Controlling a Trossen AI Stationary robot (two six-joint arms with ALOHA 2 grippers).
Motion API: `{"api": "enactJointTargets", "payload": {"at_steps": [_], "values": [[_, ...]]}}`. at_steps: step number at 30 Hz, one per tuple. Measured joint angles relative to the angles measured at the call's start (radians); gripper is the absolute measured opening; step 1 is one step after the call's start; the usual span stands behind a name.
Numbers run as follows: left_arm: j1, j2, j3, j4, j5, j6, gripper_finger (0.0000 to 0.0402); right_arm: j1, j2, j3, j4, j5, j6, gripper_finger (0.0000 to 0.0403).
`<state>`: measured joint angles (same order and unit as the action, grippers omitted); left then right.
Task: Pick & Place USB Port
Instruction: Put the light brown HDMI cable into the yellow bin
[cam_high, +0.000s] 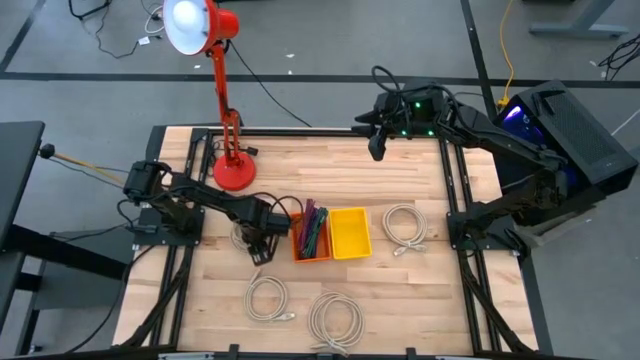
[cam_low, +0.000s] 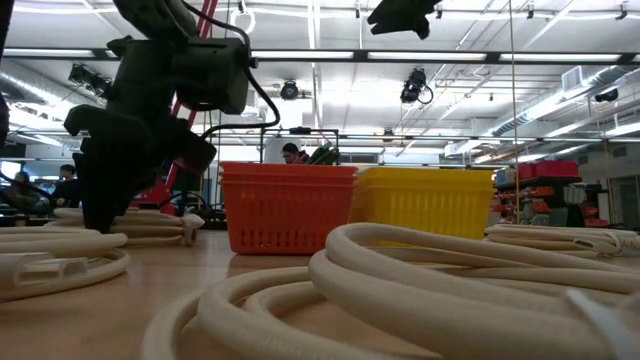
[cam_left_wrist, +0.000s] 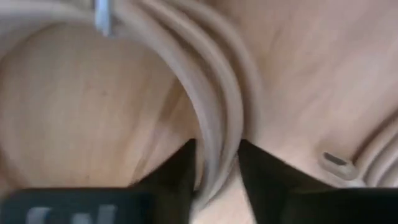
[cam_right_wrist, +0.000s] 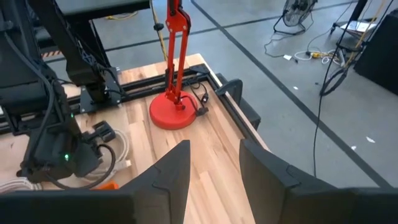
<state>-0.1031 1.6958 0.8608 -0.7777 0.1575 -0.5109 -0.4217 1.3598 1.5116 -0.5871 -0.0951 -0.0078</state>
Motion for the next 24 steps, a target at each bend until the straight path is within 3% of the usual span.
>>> {"api": "enactJointTargets", "payload": {"at_steps": [2,4,11,18,24], "values": [[0.001,0.000,0.003,0.010,0.010,0.006,0.0040,0.000,0.000,0.000,0.014,0.000,0.000,0.0142],[0.003,0.001,0.007,0.008,-0.001,0.004,0.0020,0.000,0.000,0.000,0.020,0.000,0.000,0.0142],[0.005,-0.050,0.062,-0.158,-0.152,-0.009,0.0017,0.000,0.000,0.000,-0.005,0.000,0.000,0.0142],[0.016,-0.251,0.223,-0.351,-0.331,-0.158,0.0017,0.000,0.000,0.000,-0.083,-0.003,-0.001,0.0142],[0.022,-0.435,0.407,-0.373,-0.598,-0.286,0.0017,0.000,0.000,0.000,-0.085,-0.086,0.000,0.0142]]}}
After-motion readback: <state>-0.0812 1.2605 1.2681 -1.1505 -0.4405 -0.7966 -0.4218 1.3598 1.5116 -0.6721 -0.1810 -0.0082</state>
